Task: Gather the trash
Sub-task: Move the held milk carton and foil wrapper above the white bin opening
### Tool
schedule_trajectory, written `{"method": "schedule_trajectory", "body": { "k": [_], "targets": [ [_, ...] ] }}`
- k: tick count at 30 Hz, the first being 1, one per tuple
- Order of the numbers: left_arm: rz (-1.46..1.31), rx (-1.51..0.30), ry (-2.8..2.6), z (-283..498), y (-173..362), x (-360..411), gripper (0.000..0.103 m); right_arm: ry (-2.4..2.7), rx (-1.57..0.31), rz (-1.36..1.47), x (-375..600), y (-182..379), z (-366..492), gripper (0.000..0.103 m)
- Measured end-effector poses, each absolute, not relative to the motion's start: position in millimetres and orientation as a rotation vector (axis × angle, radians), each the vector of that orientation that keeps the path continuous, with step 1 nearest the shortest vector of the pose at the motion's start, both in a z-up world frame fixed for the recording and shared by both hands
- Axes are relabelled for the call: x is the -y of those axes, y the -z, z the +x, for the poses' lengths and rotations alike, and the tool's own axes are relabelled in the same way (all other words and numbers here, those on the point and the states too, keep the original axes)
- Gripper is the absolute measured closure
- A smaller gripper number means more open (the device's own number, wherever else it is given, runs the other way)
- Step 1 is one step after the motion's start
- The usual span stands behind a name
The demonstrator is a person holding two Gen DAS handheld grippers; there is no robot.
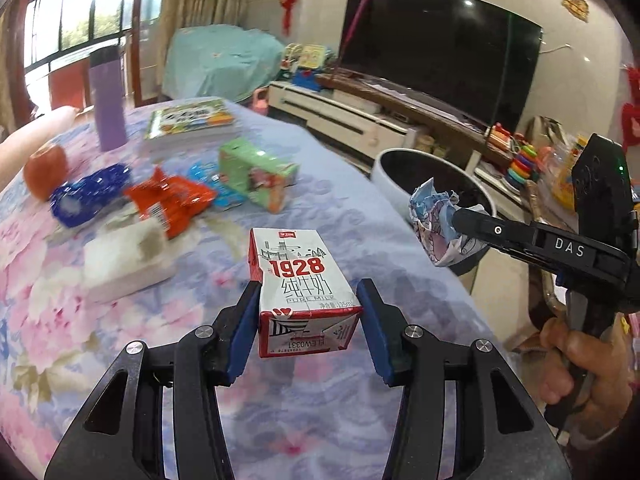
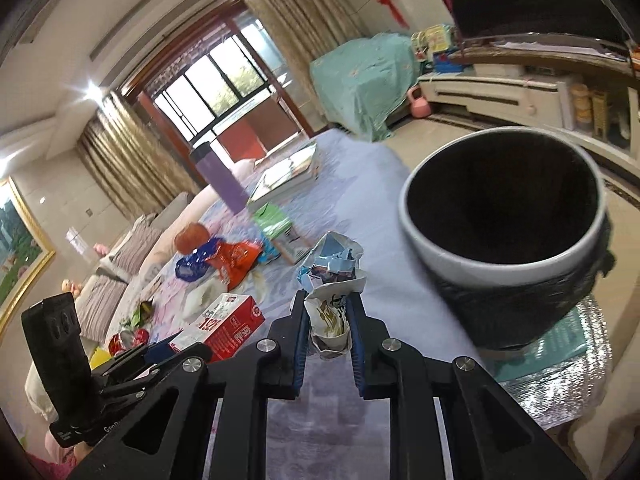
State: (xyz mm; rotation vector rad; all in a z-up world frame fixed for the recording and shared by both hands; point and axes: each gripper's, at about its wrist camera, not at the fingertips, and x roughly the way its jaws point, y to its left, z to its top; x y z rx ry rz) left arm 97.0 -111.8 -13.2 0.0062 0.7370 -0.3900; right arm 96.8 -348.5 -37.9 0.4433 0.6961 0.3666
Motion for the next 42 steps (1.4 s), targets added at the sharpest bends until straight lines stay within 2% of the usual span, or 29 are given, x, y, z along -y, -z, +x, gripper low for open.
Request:
{"method": "schedule_trajectory", "body": {
  "k": [21, 42],
  "targets": [
    [0.060, -0.671, 0.544, 124.5, -12.4, 198.1, 0.055, -0.218, -0.631, 0.483, 420.5, 27.1, 94.1, 0.085],
    [0.084, -0.701, 0.611, 174.1, -6.2, 264.3, 0.055, -0.152, -0.650, 0.482, 457.8, 31.6, 125.4, 0.085]
  ]
}}
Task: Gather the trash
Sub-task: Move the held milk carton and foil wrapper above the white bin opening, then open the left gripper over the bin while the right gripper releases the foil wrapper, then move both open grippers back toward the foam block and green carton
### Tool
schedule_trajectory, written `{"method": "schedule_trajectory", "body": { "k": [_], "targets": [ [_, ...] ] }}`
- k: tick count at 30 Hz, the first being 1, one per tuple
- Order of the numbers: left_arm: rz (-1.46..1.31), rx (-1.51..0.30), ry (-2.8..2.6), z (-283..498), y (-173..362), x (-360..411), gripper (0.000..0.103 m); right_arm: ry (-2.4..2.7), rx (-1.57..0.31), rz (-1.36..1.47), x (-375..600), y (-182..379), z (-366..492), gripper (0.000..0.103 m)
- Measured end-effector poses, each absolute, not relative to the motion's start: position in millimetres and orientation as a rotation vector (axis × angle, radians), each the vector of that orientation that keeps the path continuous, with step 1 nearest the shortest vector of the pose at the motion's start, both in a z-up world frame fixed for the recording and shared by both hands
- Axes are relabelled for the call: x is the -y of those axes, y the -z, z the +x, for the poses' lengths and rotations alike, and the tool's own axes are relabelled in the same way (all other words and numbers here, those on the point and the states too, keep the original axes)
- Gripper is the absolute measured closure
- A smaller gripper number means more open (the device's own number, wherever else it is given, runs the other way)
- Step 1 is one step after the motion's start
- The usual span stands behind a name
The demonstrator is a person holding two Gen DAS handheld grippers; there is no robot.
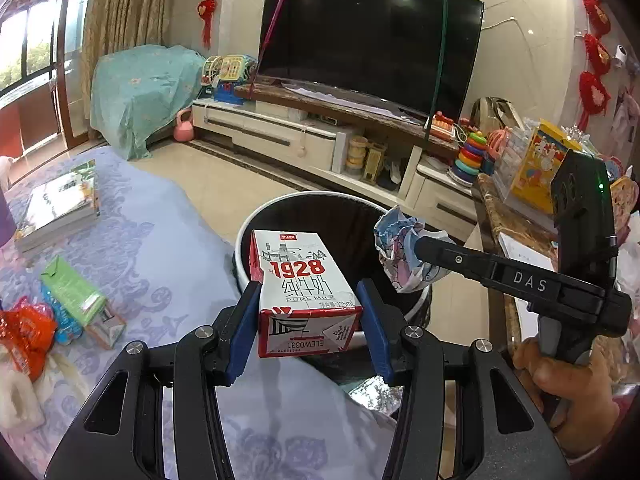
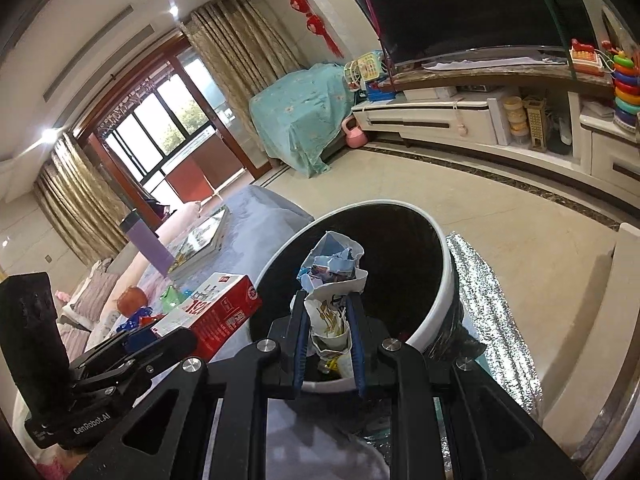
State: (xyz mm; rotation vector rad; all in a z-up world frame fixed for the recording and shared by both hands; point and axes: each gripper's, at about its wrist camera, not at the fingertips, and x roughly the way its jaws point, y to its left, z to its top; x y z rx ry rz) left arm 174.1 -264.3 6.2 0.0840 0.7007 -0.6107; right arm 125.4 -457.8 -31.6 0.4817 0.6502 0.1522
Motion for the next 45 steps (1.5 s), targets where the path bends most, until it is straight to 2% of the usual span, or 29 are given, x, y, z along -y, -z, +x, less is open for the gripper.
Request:
{"method": "schedule_trajectory", "body": {
  "k": [12, 17, 20, 21, 24, 27, 30, 36, 45],
  "targets": [
    [0.081, -0.739, 0.616, 194.3, 4.8, 278.2, 0.055, -0.145, -0.690, 0.481, 463.9, 39.1, 140.7, 0.084],
    [0.071, -0.754, 0.621, 199.6, 7.8, 280.9, 0.055, -0.143, -0.706, 0.476, 462.2, 39.5, 145.5, 0.080],
    [0.061, -0.776, 0.621, 204.1, 10.7, 281.6, 0.054, -0.136, -0.716, 0.479, 464.6, 40.3, 149.2, 0.074],
    [0.060, -0.783, 0.613, 205.5, 11.4, 281.6, 0.054, -0.130, -0.717, 0.481, 465.1, 40.3, 148.9, 0.067],
    [0.045, -0.791, 0.606, 206.6, 12.0, 276.7, 0.045, -0.118, -0.708, 0.495, 469.1, 39.8, 146.5, 0.039],
    [0.029, -0.779, 0.596, 202.1, 10.8, 268.2, 0.036, -0.105, -0.689, 0.502, 471.1, 36.0, 140.5, 0.034],
    [0.014, -0.781, 0.588, 197.3, 11.2, 258.2, 0.032, -0.103, -0.671, 0.510, 471.1, 32.4, 137.2, 0.022],
    [-0.024, -0.793, 0.551, 185.1, 14.9, 227.5, 0.029, -0.130, -0.671, 0.501, 455.9, 29.7, 131.6, 0.016],
    [-0.066, -0.800, 0.465, 160.7, 21.0, 169.0, 0.028, -0.213, -0.695, 0.459, 408.9, 29.2, 128.1, 0.013]
  ]
}}
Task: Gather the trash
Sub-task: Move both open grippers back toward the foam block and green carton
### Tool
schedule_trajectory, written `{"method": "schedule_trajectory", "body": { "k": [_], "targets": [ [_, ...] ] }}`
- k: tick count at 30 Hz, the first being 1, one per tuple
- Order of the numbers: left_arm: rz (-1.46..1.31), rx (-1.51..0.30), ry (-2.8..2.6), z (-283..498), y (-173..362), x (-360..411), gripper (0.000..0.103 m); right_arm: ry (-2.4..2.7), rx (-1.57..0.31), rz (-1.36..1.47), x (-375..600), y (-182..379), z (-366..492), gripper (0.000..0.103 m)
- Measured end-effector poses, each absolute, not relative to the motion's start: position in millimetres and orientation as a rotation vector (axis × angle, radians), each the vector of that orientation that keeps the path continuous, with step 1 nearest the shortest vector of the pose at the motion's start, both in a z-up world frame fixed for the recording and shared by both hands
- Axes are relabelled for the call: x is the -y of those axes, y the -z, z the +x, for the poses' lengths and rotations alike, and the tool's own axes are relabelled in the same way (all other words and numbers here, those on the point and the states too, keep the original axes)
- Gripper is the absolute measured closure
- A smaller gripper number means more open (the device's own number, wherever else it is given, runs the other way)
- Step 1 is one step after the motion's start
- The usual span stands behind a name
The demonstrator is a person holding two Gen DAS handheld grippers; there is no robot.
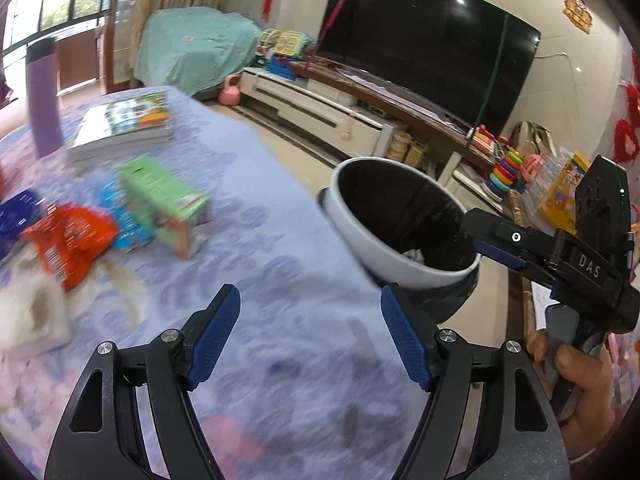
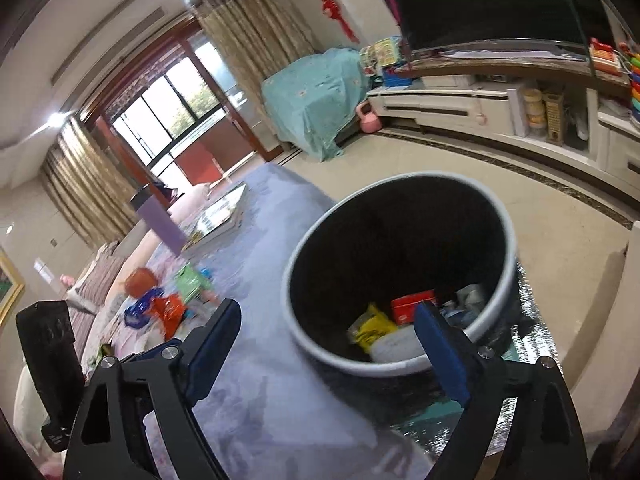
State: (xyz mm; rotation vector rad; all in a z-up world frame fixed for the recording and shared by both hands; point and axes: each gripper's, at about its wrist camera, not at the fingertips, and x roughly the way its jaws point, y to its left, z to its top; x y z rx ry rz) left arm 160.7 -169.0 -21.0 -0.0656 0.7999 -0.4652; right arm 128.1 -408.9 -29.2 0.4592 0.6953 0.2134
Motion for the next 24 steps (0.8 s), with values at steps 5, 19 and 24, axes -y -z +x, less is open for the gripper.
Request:
{"method": "schedule_trajectory", "body": {
  "k": [5, 19, 24],
  "targets": [
    [-0.096, -0.804, 0.415, 150.2, 24.5, 135.0, 0.028, -0.272, -0.713, 0.427, 377.6, 29.3, 128.5, 0.012],
    [-0.146, -0.809, 0.312, 132.5, 33.8, 54.4, 0.028, -0.386, -0.750, 0.351, 313.3, 33.4, 128.3, 0.011],
    [-0.146, -0.816, 0.285, 130.4, 37.0, 33.5, 0.028, -0.414, -0.770, 0.323, 294.6, 37.2, 132.8, 0.011]
  ]
}}
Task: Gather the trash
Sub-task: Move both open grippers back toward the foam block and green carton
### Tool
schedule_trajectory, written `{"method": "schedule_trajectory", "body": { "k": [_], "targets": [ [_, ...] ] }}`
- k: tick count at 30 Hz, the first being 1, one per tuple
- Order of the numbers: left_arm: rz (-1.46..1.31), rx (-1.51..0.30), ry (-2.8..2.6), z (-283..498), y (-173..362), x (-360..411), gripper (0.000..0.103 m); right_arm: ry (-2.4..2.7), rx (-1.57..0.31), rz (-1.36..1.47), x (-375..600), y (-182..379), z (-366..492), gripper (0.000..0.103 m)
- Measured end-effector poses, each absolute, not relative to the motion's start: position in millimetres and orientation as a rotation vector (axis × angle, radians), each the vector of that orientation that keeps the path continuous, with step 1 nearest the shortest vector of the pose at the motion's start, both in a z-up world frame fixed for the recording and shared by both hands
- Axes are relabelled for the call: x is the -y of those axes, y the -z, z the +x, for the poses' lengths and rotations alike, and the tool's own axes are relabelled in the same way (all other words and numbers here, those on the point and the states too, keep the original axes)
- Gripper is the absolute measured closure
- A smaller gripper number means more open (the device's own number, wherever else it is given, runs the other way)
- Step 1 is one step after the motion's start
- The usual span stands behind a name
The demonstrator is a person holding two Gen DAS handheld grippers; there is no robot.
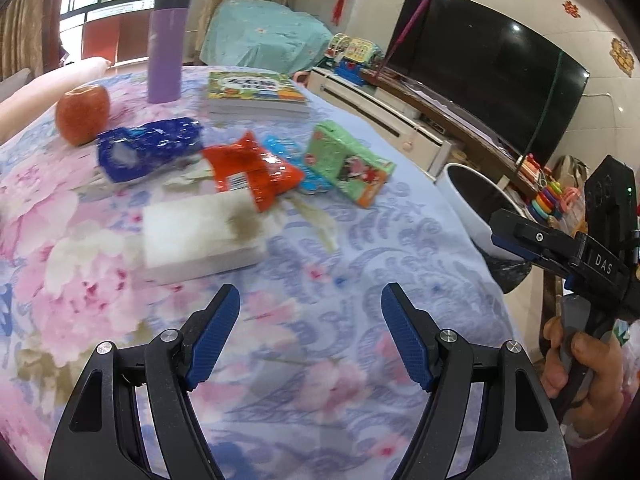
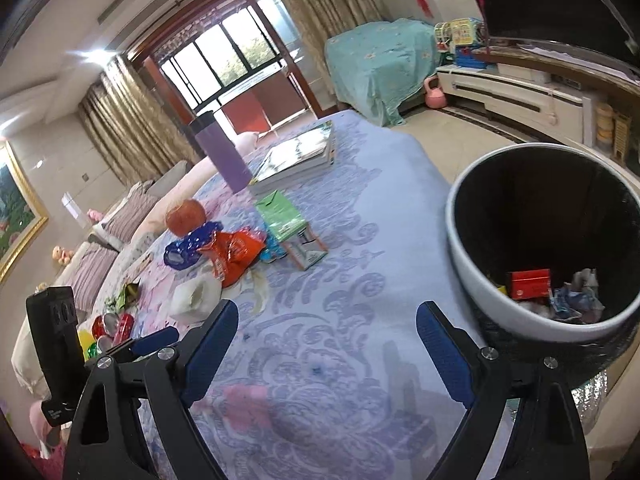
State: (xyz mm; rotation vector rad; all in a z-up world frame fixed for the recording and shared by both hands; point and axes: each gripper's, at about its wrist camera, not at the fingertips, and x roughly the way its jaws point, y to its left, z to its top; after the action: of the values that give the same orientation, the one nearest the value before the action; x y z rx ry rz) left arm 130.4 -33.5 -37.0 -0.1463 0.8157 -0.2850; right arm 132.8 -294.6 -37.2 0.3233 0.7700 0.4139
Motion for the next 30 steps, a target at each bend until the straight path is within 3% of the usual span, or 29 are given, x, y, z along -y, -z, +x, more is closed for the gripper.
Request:
{"method": "schedule_trajectory", "body": {
  "k": [14, 30],
  "targets": [
    [-0.100, -0.832, 0.235, 137.1, 43.2, -13.2, 0.019, -0.463, -0.807, 0.238, 253.1, 44.6, 150.7, 0.011],
    [0.170, -0.870, 0.365, 188.1, 44.6, -26.2, 0.010, -0.502, -0.848, 0.160, 233.5, 52.7, 193.2, 0.011]
  ]
}}
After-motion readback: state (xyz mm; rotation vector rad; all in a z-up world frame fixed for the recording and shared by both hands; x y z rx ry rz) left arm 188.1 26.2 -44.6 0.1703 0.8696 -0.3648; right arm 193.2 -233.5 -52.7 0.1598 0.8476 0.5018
